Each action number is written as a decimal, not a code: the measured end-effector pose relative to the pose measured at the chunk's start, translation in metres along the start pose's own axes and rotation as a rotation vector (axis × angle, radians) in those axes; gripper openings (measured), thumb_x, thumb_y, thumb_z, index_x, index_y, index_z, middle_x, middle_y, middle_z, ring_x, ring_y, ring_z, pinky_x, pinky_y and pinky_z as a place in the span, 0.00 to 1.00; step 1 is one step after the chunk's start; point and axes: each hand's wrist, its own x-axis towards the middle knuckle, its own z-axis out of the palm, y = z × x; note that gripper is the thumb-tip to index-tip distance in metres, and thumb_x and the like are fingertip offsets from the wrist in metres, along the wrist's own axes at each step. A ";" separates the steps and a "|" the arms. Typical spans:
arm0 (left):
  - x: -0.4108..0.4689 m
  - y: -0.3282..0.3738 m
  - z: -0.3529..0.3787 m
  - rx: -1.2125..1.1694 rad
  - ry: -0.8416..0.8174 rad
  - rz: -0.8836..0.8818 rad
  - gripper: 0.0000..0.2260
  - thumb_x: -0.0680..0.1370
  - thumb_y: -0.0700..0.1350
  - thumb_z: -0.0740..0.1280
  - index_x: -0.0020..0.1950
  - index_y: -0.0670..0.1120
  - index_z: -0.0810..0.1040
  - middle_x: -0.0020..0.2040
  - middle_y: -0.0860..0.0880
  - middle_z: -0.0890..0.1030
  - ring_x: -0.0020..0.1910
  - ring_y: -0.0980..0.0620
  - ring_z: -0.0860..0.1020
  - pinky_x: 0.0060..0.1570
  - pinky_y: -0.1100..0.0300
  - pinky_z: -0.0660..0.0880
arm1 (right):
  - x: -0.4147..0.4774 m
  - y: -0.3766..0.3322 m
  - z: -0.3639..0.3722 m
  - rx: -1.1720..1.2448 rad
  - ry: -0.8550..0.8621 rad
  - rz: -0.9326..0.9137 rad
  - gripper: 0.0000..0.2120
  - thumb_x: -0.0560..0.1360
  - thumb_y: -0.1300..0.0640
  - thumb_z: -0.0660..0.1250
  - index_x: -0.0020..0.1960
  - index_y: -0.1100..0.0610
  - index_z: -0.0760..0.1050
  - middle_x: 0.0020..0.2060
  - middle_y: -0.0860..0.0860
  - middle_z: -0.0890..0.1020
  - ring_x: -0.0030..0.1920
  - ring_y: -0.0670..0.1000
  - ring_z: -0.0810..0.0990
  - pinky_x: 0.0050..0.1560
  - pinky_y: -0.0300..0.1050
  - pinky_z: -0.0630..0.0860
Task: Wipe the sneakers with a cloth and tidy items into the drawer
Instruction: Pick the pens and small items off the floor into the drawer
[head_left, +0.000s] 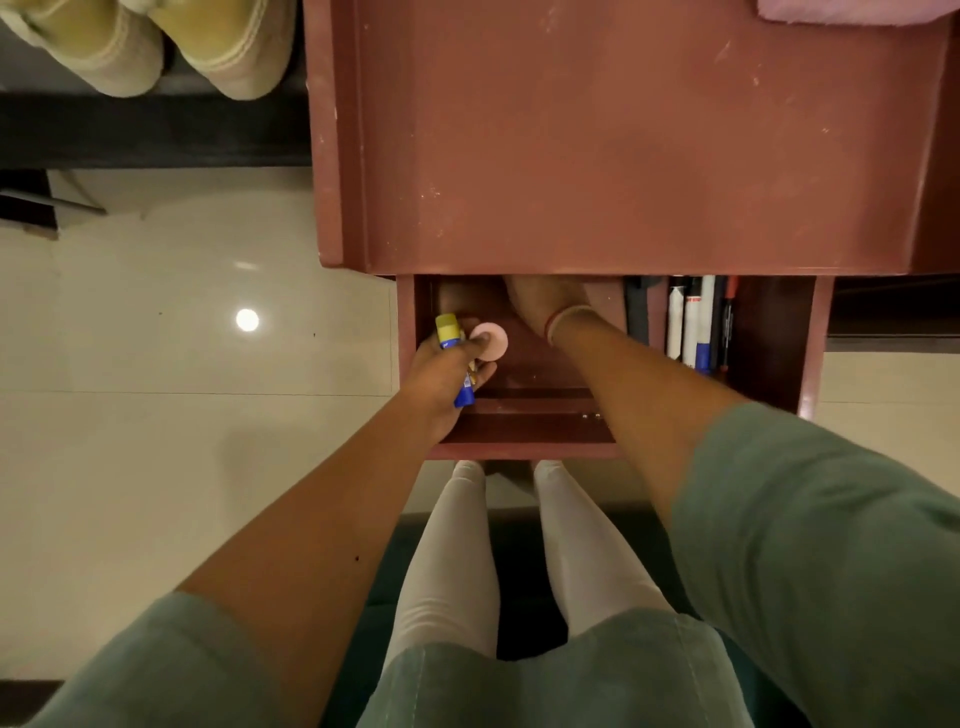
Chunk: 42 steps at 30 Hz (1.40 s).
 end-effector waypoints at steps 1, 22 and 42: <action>-0.001 0.000 0.001 -0.003 0.010 -0.001 0.06 0.78 0.36 0.67 0.47 0.47 0.75 0.47 0.48 0.80 0.49 0.50 0.79 0.47 0.58 0.79 | -0.009 0.003 -0.002 -0.095 -0.053 -0.021 0.16 0.80 0.54 0.53 0.65 0.54 0.70 0.63 0.58 0.74 0.61 0.58 0.73 0.62 0.52 0.68; 0.004 -0.004 0.009 0.062 0.078 -0.067 0.05 0.78 0.36 0.66 0.51 0.45 0.75 0.52 0.45 0.78 0.52 0.48 0.78 0.43 0.58 0.79 | -0.077 0.065 -0.019 -0.358 0.064 0.179 0.25 0.76 0.65 0.59 0.73 0.60 0.61 0.73 0.60 0.57 0.66 0.65 0.65 0.61 0.57 0.71; 0.012 -0.002 0.052 0.249 -0.083 -0.025 0.06 0.76 0.34 0.68 0.49 0.44 0.76 0.40 0.46 0.79 0.34 0.55 0.79 0.32 0.64 0.78 | -0.103 0.020 -0.023 1.017 -0.030 0.391 0.18 0.71 0.61 0.73 0.59 0.58 0.75 0.47 0.52 0.78 0.49 0.52 0.78 0.44 0.47 0.79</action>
